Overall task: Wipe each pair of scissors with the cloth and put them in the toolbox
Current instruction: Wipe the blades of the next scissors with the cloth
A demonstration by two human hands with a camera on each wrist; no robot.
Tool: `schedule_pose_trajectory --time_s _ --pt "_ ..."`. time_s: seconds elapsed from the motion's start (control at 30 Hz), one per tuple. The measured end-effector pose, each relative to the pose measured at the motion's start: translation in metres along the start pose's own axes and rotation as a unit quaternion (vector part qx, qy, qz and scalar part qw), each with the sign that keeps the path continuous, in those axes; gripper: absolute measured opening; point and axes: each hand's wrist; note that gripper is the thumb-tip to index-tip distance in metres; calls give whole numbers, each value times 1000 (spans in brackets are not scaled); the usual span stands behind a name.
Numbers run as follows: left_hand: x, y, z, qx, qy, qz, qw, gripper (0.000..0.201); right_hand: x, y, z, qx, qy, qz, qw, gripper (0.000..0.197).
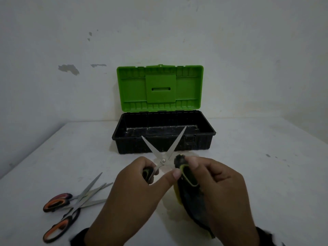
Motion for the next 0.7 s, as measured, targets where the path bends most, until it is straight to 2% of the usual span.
schedule_pose_trajectory --time_s 0.03,0.17,0.3,0.37,0.43,0.53,0.6,0.7 --pt "0 -2 0 -2 5 8 1000 55 -1 -4 -2 -19 17 -9 1000 24" --pt "1 -8 -2 -63 40 25 997 46 -18 -28 6 -83 56 8 995 28" --pt "0 -4 -7 -121 48 16 991 48 -34 -42 3 -124 18 -45 991 52" --pt "1 0 -5 -122 47 2 991 50 -36 -39 -5 -119 3 -65 991 37" --pt "1 5 -3 -123 44 -6 991 52 -34 -28 -12 -70 -11 -67 995 20" --pt "-1 10 -5 -134 46 6 990 51 -27 -9 -11 64 -56 -45 995 21" --pt "-2 12 -7 -132 47 16 990 50 -24 0 -7 181 -124 -25 975 18" --pt "-3 12 -7 -138 42 20 989 50 -22 7 4 276 -195 -22 941 12"
Point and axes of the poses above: each hand's wrist, its own x-axis away from the middle knuckle, its own y-axis out of the palm, z = x × y, and after that the axes turned 2 degrees about -y, right-handed
